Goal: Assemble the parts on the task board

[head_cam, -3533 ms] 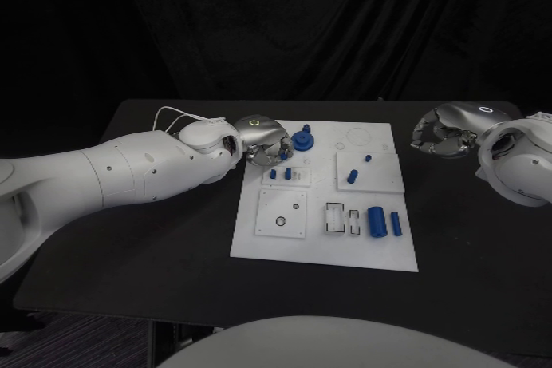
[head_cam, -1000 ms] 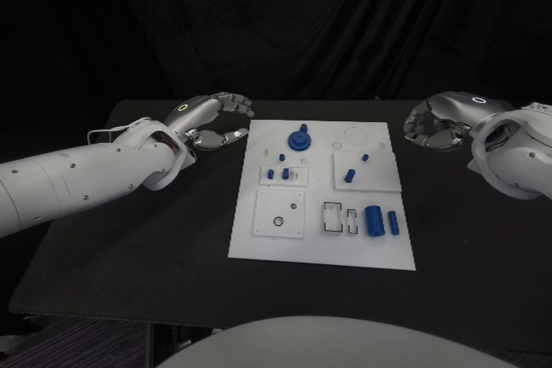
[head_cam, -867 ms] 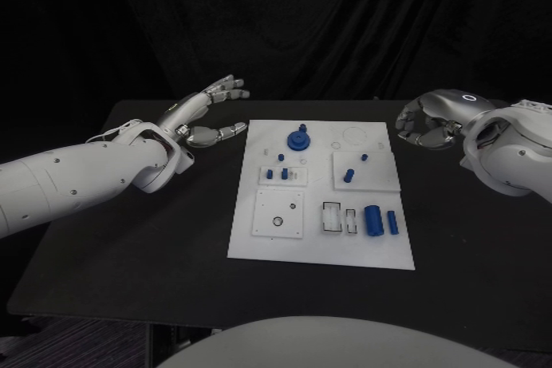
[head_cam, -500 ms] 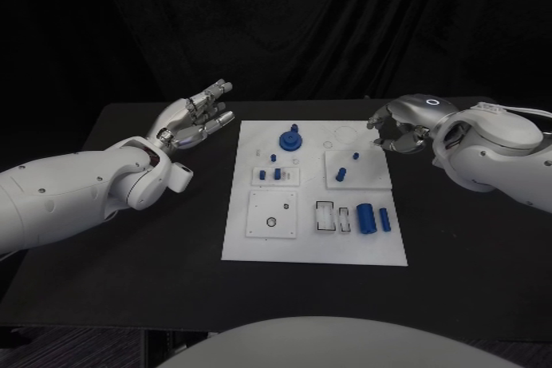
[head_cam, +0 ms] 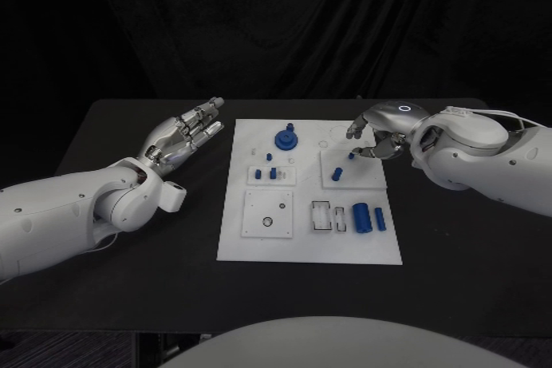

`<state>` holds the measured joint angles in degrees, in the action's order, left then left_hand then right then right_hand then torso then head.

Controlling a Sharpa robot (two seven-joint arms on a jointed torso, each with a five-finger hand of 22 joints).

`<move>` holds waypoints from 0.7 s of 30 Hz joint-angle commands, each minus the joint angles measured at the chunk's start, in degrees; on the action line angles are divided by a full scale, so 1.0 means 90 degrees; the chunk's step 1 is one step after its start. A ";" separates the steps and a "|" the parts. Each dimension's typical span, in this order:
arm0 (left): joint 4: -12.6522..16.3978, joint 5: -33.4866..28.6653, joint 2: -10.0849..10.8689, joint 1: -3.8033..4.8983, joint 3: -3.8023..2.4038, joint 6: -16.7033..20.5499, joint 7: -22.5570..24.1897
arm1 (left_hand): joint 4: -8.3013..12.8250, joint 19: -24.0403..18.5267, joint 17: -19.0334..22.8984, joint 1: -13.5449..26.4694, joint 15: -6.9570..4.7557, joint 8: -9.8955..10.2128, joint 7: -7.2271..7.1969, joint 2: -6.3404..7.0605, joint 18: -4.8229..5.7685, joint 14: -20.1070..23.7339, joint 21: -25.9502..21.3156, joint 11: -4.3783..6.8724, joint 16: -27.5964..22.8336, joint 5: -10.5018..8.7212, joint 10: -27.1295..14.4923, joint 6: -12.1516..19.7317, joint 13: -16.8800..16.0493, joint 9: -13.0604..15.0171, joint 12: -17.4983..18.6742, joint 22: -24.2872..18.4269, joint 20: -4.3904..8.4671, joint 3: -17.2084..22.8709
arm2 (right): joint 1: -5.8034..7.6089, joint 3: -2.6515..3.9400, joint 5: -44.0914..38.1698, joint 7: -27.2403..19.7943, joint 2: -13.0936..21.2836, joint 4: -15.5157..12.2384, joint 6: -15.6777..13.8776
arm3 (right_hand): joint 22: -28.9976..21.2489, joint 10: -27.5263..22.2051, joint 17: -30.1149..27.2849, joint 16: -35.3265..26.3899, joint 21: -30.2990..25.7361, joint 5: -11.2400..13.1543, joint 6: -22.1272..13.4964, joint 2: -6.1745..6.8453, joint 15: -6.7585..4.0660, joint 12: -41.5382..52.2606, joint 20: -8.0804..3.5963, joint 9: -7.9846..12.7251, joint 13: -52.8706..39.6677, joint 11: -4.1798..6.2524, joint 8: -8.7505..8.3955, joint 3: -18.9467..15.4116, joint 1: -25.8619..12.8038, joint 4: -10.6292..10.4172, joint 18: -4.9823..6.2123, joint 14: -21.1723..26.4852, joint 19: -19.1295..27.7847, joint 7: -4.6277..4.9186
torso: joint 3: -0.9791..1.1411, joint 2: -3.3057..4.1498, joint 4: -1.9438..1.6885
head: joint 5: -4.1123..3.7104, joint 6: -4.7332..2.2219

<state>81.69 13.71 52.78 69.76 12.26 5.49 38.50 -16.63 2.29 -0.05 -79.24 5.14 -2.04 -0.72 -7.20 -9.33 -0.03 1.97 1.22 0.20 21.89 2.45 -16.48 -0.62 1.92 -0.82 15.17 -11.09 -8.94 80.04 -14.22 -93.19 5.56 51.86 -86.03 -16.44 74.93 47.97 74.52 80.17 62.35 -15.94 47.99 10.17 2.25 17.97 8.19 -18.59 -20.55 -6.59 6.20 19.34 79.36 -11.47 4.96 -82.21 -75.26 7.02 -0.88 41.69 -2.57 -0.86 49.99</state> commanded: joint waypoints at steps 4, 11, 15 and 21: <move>0.0036 -0.0197 0.0008 -0.0018 -0.0006 -0.0279 0.0997 | 0.0003 0.0015 0.0006 -0.0111 0.0078 0.0016 0.0009 -0.0020 -0.0077 0.0003 -0.0020 -0.0073 -0.0023 0.0019 0.0005 -0.0032 0.0006 0.0000 0.0028 -0.0024 -0.0087 -0.0075 | -0.0030 0.0006 -0.0090 -0.0103 -0.0060 0.0098 0.0299 | 0.0835 -0.0040 -0.0037 0.0003 -0.0018 -0.0030 -0.0047 0.0006 -0.0054 0.0017 -0.0028 0.0042 0.0024 -0.0018 -0.0034 -0.0107 -0.0081 -0.0022 0.0087 0.0001 -0.0041 -0.0031 | -0.0110 0.0032 -0.0062 | -0.0072 0.0001; 0.0018 -0.0199 -0.0011 -0.0026 -0.0006 -0.0304 0.0971 | 0.0012 0.0037 0.0006 -0.0219 0.0152 0.0016 0.0004 -0.0064 -0.0090 0.0003 -0.0013 -0.0125 -0.0023 0.0020 0.0006 -0.0039 0.0006 0.0000 0.0029 -0.0041 -0.0188 -0.0141 | -0.0107 0.0006 -0.0090 -0.0117 -0.0133 0.0194 0.0397 | 0.0832 -0.0063 -0.0067 -0.0007 -0.0034 -0.0038 0.0079 -0.0035 -0.0064 0.0016 -0.0042 0.0042 0.0052 -0.0014 0.0012 -0.0104 0.0082 0.0062 0.0088 0.0014 -0.0039 -0.0067 | -0.0167 0.0048 -0.0111 | -0.0165 0.0001; 0.0007 -0.0199 -0.0023 -0.0032 -0.0006 -0.0315 0.0949 | 0.0017 0.0067 0.0006 -0.0297 0.0207 0.0018 -0.0013 -0.0086 -0.0101 0.0003 -0.0005 -0.0160 -0.0023 0.0020 0.0008 -0.0029 0.0006 -0.0002 0.0029 -0.0043 -0.0265 -0.0193 | -0.0172 0.0006 -0.0090 -0.0173 -0.0189 0.0267 0.0374 | 0.0834 0.0031 -0.0088 -0.0009 -0.0040 -0.0037 0.0270 -0.0077 -0.0056 0.0054 -0.0039 0.0003 0.0080 -0.0006 0.0097 -0.0059 0.0245 0.0198 0.0085 0.0022 -0.0041 -0.0072 | -0.0178 0.0056 -0.0120 | -0.0180 0.0001; 0.0003 -0.0199 -0.0028 -0.0040 -0.0006 -0.0322 0.0922 | 0.0026 0.0214 -0.0012 -0.0418 0.0300 0.0017 -0.0035 -0.0111 -0.0120 -0.0049 0.0054 -0.0231 -0.0003 0.0020 0.0032 -0.0026 0.0001 -0.0001 0.0023 0.0134 -0.0394 -0.0281 | -0.0231 0.0007 -0.0090 -0.0205 -0.0214 0.0327 0.0364 | 0.0836 0.0147 -0.0107 -0.0012 -0.0043 -0.0038 0.0352 -0.0100 -0.0042 0.0095 -0.0034 -0.0026 0.0099 0.0005 0.0131 -0.0010 0.0320 0.0296 0.0084 0.0031 -0.0041 -0.0081 | -0.0177 0.0048 -0.0099 | -0.0138 0.0001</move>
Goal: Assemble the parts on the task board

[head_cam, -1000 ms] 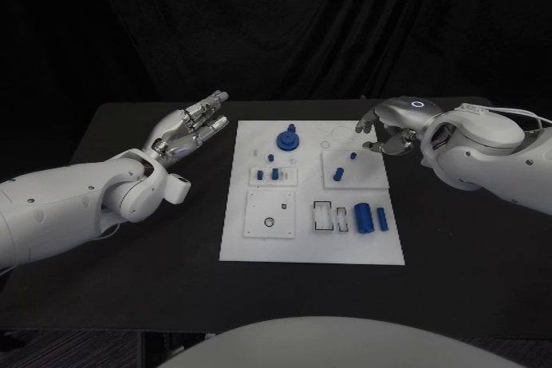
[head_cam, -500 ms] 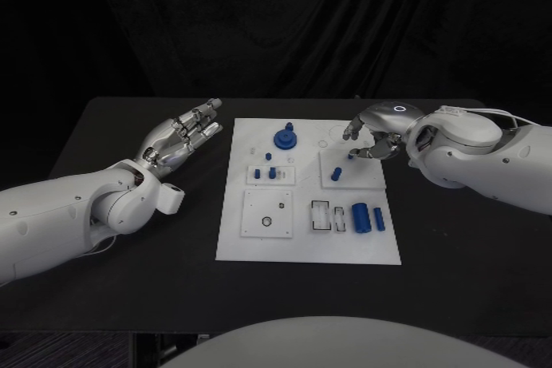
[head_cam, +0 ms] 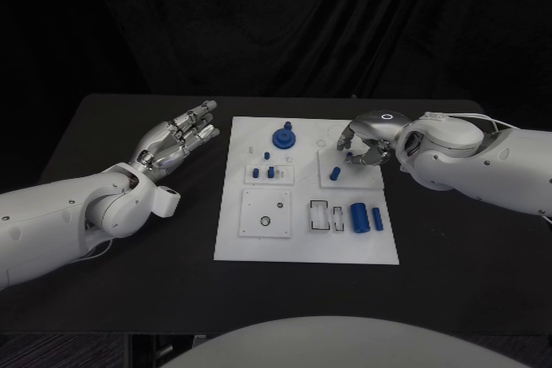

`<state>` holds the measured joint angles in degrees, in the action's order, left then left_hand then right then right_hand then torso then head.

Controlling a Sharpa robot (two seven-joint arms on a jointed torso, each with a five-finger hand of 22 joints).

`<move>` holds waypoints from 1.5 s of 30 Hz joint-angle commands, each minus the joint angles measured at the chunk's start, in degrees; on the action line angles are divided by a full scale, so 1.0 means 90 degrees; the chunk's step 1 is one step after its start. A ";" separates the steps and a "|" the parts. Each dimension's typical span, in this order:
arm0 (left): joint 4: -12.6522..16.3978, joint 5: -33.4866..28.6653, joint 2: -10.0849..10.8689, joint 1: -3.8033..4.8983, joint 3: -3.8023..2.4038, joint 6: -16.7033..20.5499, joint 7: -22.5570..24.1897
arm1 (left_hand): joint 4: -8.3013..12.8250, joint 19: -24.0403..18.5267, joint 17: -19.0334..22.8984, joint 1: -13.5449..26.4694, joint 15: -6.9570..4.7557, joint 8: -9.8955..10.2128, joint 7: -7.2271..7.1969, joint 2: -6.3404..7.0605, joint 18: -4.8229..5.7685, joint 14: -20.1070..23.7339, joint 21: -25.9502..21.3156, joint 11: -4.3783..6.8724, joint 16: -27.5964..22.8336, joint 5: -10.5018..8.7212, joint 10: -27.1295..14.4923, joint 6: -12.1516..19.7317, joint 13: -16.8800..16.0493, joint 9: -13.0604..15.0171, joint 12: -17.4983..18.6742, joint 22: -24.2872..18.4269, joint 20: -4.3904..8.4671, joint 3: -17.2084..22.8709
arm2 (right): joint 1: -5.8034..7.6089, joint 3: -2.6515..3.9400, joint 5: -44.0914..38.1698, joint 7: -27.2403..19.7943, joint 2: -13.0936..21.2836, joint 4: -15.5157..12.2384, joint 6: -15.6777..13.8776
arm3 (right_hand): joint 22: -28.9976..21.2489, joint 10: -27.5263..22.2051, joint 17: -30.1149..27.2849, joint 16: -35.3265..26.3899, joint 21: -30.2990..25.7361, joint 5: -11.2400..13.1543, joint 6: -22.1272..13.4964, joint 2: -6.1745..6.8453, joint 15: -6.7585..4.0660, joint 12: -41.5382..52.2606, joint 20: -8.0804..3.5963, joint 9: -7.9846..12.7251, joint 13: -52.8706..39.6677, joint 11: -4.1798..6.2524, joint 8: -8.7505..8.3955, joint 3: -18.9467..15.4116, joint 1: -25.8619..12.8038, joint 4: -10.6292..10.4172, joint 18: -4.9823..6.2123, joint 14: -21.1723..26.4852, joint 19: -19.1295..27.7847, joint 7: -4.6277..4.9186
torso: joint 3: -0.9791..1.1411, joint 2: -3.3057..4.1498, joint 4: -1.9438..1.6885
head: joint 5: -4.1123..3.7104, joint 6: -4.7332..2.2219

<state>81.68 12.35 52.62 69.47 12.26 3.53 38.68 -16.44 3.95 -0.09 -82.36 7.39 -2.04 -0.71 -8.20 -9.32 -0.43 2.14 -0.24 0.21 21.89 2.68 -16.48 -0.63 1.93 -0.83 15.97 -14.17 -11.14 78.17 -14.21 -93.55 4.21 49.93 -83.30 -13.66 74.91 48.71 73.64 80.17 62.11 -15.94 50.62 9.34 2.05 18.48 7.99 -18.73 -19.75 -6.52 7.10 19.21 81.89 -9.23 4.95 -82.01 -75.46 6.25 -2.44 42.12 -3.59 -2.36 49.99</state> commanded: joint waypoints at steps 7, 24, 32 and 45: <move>-0.0003 -0.0048 -0.0018 -0.0013 -0.0006 -0.0123 0.0879 | 0.0009 0.0183 -0.0030 -0.0136 0.0130 0.0015 -0.0054 -0.0019 -0.0125 -0.0076 0.0101 -0.0130 0.0024 0.0021 0.0024 -0.0032 -0.0001 0.0000 0.0020 0.0205 -0.0127 -0.0099 | -0.0044 0.0006 -0.0051 -0.0021 0.0014 0.0069 0.0053 | 0.0839 0.0206 -0.0017 -0.0003 -0.0015 -0.0032 0.0219 -0.0023 -0.0021 0.0109 -0.0009 -0.0095 0.0011 0.0016 0.0123 0.0026 0.0021 0.0111 0.0085 0.0010 -0.0019 -0.0008 | 0.0003 0.0001 0.0005 | 0.0002 0.0001; -0.0055 -0.0048 -0.0062 -0.0018 -0.0006 -0.0204 0.0790 | 0.0035 0.0384 -0.0061 -0.0252 0.0251 0.0012 -0.0065 -0.0052 -0.0121 -0.0197 0.0197 -0.0279 0.0074 0.0021 0.0063 -0.0043 -0.0008 0.0004 0.0012 0.0380 -0.0210 -0.0141 | -0.0051 0.0006 -0.0051 -0.0017 -0.0002 0.0151 0.0043 | 0.0844 0.0541 -0.0024 0.0027 0.0012 -0.0028 0.0582 -0.0224 -0.0079 0.0441 -0.0057 -0.0575 -0.0117 0.0125 0.0566 0.0077 0.0016 0.0369 0.0085 0.0002 -0.0028 0.0012 | -0.0022 0.0003 0.0007 | 0.0004 0.0001; -0.0067 -0.0048 -0.0081 -0.0021 -0.0006 -0.0245 0.0752 | 0.0060 0.0621 -0.0085 -0.0372 0.0341 -0.0009 0.0054 -0.0083 -0.0105 -0.0312 0.0329 -0.0331 0.0132 0.0247 0.0117 -0.0180 -0.0019 0.0022 0.0002 0.0571 -0.0256 -0.0158 | -0.0060 0.0006 -0.0051 -0.0057 -0.0043 0.0209 0.0043 | 0.0849 0.0658 -0.0037 0.0025 0.0032 -0.0035 0.0562 -0.0258 -0.0102 0.0489 -0.0074 -0.0632 -0.0123 0.0158 0.0588 0.0125 0.0043 0.0436 0.0083 0.0004 -0.0037 0.0050 | -0.0021 0.0002 -0.0002 | -0.0002 0.0001; -0.0083 -0.0048 -0.0093 -0.0029 -0.0006 -0.0292 0.0693 | 0.0158 0.0834 -0.0103 -0.0552 0.0410 -0.0033 0.0296 -0.0088 -0.0068 -0.0405 0.0465 -0.0302 0.0190 0.0595 0.0164 -0.0373 -0.0027 0.0043 -0.0007 0.0740 -0.0275 -0.0133 | -0.0070 0.0006 -0.0050 -0.0098 -0.0089 0.0325 0.0133 | 0.0827 0.0855 -0.0241 -0.0098 -0.0050 -0.0039 0.0392 -0.0257 -0.0137 0.0300 -0.0120 -0.0662 0.0039 0.0185 0.0477 0.0314 0.0032 0.0575 0.0094 0.0097 0.0014 0.0171 | -0.0023 0.0006 0.0004 | 0.0005 0.0001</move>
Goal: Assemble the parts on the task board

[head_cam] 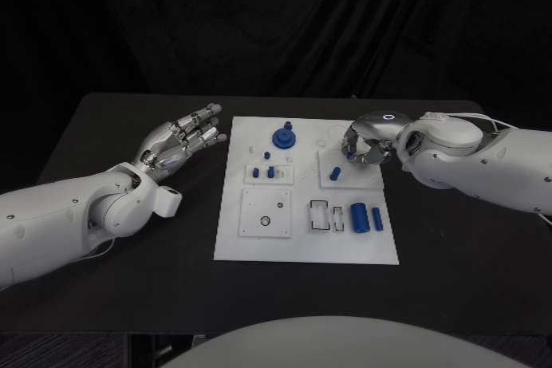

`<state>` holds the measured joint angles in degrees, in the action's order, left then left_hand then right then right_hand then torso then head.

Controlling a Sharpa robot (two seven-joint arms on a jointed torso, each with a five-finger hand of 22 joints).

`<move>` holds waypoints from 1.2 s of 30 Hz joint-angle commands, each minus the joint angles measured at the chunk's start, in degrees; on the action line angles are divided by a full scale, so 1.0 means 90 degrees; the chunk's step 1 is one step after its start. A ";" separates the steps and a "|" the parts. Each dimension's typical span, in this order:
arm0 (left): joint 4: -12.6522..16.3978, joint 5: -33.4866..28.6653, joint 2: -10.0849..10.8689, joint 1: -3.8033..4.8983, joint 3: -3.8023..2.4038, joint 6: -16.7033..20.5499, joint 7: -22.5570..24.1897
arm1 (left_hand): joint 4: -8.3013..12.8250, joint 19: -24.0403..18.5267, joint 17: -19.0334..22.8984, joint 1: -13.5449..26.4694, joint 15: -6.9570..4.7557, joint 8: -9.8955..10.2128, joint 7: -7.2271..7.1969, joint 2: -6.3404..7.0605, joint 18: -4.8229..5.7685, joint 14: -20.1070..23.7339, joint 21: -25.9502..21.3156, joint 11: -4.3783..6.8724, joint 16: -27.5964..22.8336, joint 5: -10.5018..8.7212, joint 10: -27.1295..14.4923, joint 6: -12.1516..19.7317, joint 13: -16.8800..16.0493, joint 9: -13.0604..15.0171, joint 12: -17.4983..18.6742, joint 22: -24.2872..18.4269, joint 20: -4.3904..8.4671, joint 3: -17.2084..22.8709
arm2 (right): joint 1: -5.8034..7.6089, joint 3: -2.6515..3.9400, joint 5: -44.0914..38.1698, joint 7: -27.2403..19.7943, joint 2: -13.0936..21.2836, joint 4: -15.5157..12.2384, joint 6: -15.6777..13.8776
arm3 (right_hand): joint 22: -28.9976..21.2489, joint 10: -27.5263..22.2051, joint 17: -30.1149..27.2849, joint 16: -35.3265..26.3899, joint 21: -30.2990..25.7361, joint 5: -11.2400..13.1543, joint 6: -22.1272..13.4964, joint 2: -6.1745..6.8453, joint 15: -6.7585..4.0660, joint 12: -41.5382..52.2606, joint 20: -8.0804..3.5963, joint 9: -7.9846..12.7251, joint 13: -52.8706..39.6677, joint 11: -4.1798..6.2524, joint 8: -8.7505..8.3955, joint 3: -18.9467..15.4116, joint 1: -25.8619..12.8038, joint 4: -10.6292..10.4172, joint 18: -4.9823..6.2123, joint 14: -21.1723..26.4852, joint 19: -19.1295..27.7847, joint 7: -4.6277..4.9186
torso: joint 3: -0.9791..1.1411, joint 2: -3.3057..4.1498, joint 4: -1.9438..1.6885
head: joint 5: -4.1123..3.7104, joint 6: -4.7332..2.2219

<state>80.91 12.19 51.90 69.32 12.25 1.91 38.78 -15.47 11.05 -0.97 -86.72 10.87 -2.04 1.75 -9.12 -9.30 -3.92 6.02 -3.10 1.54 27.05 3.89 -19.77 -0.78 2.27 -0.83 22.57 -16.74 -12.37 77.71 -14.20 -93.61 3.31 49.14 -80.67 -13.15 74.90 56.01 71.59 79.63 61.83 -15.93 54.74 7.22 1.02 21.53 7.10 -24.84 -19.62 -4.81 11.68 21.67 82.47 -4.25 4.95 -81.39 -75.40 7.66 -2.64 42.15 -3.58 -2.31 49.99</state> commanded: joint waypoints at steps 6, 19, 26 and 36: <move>-0.0014 -0.0029 -0.0024 -0.0016 -0.0005 -0.0129 0.0663 | 0.0093 0.0167 -0.0010 -0.0128 0.0041 -0.0070 0.0190 0.0012 -0.0052 -0.0043 0.0117 0.0059 0.0062 0.0098 0.0051 -0.0223 -0.0015 0.0031 -0.0010 0.0112 0.0007 0.0015 | -0.0024 0.0005 -0.0044 -0.0030 -0.0022 0.0056 0.0108 | 0.0821 0.0106 -0.0080 -0.0075 -0.0049 -0.0041 -0.0032 -0.0011 0.0002 -0.0179 -0.0002 0.0082 0.0125 -0.0041 -0.0115 0.0152 -0.0064 0.0051 0.0097 0.0057 0.0027 0.0085 | -0.0005 -0.0001 0.0001 | -0.0005 0.0001; -0.0032 -0.0029 -0.0021 -0.0021 -0.0004 -0.0140 0.0633 | 0.0132 0.0292 -0.0019 -0.0175 0.0062 -0.0077 0.0226 0.0018 -0.0039 -0.0082 0.0204 0.0042 0.0087 0.0183 0.0059 -0.0276 -0.0016 0.0033 -0.0012 0.0218 0.0002 0.0024 | -0.0028 0.0005 -0.0044 -0.0102 0.0004 0.0050 -0.0016 | 0.0839 0.0475 -0.0123 -0.0091 0.0017 -0.0029 0.0323 -0.0027 -0.0054 -0.0315 -0.0035 0.0132 0.0256 0.0035 -0.0098 0.0262 -0.0055 0.0153 0.0091 0.0054 -0.0007 0.0012 | -0.0007 -0.0002 0.0001 | 0.0017 0.0001; -0.0034 -0.0029 -0.0002 -0.0023 -0.0004 -0.0138 0.0625 | 0.0146 0.0306 -0.0019 -0.0191 0.0069 -0.0074 0.0233 0.0019 -0.0031 -0.0086 0.0216 0.0029 0.0090 0.0210 0.0057 -0.0272 -0.0015 0.0032 -0.0011 0.0224 0.0001 0.0030 | -0.0027 0.0005 -0.0044 -0.0117 0.0062 0.0013 -0.0180 | 0.0838 0.0580 -0.0161 -0.0112 0.0016 -0.0027 0.0413 -0.0032 -0.0075 -0.0372 -0.0055 0.0149 0.0300 0.0063 -0.0103 0.0273 -0.0066 0.0168 0.0092 0.0062 -0.0009 -0.0012 | -0.0007 0.0000 0.0000 | 0.0045 0.0001; -0.0007 -0.0030 0.0034 -0.0024 -0.0004 -0.0046 0.0668 | 0.0195 -0.0589 0.0026 -0.0192 -0.0167 -0.0062 0.0268 -0.0001 -0.0042 0.0155 -0.0312 -0.0058 -0.0012 0.0248 0.0091 -0.0280 -0.0020 0.0026 -0.0016 -0.0868 0.0187 0.0018 | 0.0062 0.0005 -0.0044 -0.0126 0.0273 -0.0224 -0.0447 | 0.0865 0.0686 -0.0146 -0.0098 0.0120 -0.0025 0.0515 -0.0025 -0.0095 -0.0496 -0.0078 0.0178 0.0383 0.0079 -0.0127 0.0259 -0.0137 0.0136 0.0070 0.0030 -0.0073 -0.0038 | -0.0007 -0.0003 0.0012 | 0.0097 0.0001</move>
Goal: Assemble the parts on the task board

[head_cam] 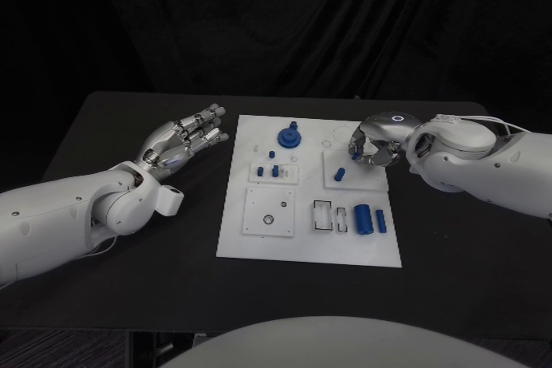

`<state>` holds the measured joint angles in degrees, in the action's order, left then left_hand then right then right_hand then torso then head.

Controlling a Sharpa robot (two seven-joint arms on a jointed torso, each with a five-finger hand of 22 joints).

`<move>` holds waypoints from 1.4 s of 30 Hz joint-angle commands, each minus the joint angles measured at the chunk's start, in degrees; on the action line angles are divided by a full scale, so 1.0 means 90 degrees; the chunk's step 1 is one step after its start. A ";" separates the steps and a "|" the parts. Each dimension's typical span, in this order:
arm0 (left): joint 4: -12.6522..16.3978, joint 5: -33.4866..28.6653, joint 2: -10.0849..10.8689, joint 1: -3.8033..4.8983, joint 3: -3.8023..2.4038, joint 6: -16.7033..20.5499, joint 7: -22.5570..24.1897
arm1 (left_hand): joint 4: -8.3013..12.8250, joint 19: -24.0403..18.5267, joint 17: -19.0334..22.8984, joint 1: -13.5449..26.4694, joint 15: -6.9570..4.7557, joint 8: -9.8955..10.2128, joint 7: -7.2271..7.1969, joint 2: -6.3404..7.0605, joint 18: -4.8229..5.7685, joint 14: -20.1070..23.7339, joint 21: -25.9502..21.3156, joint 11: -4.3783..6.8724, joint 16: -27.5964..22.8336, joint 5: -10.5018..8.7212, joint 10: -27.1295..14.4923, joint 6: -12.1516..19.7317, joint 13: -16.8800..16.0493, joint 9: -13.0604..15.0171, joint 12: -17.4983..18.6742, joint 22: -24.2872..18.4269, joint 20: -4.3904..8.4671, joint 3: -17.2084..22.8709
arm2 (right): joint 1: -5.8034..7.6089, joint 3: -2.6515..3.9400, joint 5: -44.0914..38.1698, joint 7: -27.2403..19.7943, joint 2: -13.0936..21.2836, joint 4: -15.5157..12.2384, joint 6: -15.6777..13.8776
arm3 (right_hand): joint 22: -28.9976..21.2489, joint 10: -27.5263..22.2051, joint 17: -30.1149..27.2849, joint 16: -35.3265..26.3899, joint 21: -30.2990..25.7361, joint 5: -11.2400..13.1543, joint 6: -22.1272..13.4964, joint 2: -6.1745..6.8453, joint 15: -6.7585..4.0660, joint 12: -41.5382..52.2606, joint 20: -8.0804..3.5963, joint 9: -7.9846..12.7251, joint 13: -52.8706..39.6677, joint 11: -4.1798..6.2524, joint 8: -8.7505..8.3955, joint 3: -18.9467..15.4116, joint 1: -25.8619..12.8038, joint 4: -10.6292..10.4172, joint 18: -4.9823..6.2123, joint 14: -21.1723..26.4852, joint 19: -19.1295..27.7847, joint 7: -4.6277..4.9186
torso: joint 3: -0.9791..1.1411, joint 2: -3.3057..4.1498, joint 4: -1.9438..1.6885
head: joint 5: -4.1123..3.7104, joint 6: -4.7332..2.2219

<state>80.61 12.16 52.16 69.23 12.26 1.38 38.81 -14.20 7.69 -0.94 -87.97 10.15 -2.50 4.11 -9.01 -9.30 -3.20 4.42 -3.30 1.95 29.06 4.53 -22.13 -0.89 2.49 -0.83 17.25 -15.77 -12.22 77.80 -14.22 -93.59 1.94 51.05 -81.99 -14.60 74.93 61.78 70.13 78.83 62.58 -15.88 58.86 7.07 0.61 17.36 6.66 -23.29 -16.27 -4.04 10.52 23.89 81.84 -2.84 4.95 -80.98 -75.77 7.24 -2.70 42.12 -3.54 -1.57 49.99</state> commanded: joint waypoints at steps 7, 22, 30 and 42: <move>0.0026 -0.0026 0.0000 -0.0014 -0.0005 0.0013 0.0680 | 0.0086 -0.0326 0.0066 -0.0034 -0.0340 -0.0007 0.0032 -0.0029 -0.0099 0.0254 -0.0204 -0.0065 -0.0153 0.0032 0.0003 0.0004 -0.0004 -0.0002 -0.0012 -0.0439 0.0287 -0.0014 | 0.0242 0.0008 -0.0045 0.0041 0.0193 -0.0341 -0.0430 | 0.0876 0.0119 0.0016 -0.0004 0.0093 -0.0030 0.0114 0.0003 -0.0057 -0.0123 -0.0038 0.0024 0.0072 0.0003 -0.0017 0.0001 -0.0119 -0.0062 0.0057 -0.0036 -0.0069 -0.0009 | -0.0005 0.0004 0.0003 | 0.0026 0.0001; 0.0010 -0.0026 -0.0032 -0.0023 -0.0005 -0.0083 0.0646 | 0.0090 -0.0291 0.0066 -0.0039 -0.0289 -0.0011 0.0068 -0.0059 -0.0091 0.0256 -0.0180 -0.0056 -0.0154 0.0027 -0.0023 -0.0011 0.0000 0.0000 -0.0007 -0.0422 0.0252 -0.0001 | 0.0495 0.0007 -0.0044 0.0147 0.0345 -0.1028 -0.0304 | 0.0890 0.0197 0.0056 0.0022 0.0143 -0.0031 0.0155 0.0026 -0.0065 -0.0213 -0.0044 0.0047 0.0131 0.0017 -0.0046 -0.0016 -0.0186 -0.0124 0.0046 -0.0070 -0.0102 -0.0032 | -0.0004 0.0009 -0.0007 | 0.0055 0.0001; 0.0007 -0.0026 -0.0050 -0.0048 -0.0005 -0.0085 0.0671 | 0.0079 -0.0290 0.0075 -0.0028 -0.0297 0.0008 0.0013 -0.0079 -0.0091 0.0282 -0.0176 -0.0030 -0.0170 0.0003 -0.0061 0.0086 0.0007 -0.0012 0.0000 -0.0440 0.0247 0.0001 | 0.0442 0.0007 -0.0048 0.0123 0.0112 -0.1566 -0.0095 | 0.0884 0.0217 0.0069 0.0033 0.0122 -0.0035 0.0161 0.0034 -0.0075 -0.0256 -0.0052 0.0059 0.0156 0.0024 -0.0066 -0.0001 -0.0151 -0.0103 0.0052 -0.0086 -0.0097 -0.0037 | -0.0008 0.0006 -0.0004 | 0.0098 0.0001; 0.0076 -0.0026 -0.0062 -0.0081 -0.0005 -0.0081 0.0669 | 0.0066 -0.0302 0.0083 -0.0015 -0.0330 0.0024 -0.0058 -0.0089 -0.0094 0.0305 -0.0178 -0.0009 -0.0184 -0.0001 -0.0094 0.0198 0.0013 -0.0023 0.0006 -0.0461 0.0276 -0.0003 | 0.0150 0.0007 -0.0324 0.0044 -0.0634 -0.1579 0.0071 | 0.0877 0.0231 0.0072 0.0037 0.0095 -0.0035 0.0164 0.0037 -0.0080 -0.0290 -0.0058 0.0069 0.0176 0.0026 -0.0083 0.0014 -0.0110 -0.0074 0.0058 -0.0094 -0.0089 -0.0035 | -0.0007 0.0003 -0.0008 | 0.0172 0.0001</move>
<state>81.11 12.13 51.72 68.58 12.26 1.28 38.84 -13.66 4.86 -0.24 -88.20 7.27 -2.49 3.48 -9.24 -9.30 -0.94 2.64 -3.29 0.65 29.05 4.08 -20.68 -0.82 2.37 -0.83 13.19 -13.62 -12.14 79.49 -14.18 -94.65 2.10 45.58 -96.51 -15.15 74.91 63.43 70.79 78.83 63.68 -15.88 60.04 7.32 0.01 15.06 6.24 -22.66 -14.74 -3.84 9.85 23.87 80.88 -3.65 4.95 -81.59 -76.18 6.82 -2.75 42.19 -3.63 -0.19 49.99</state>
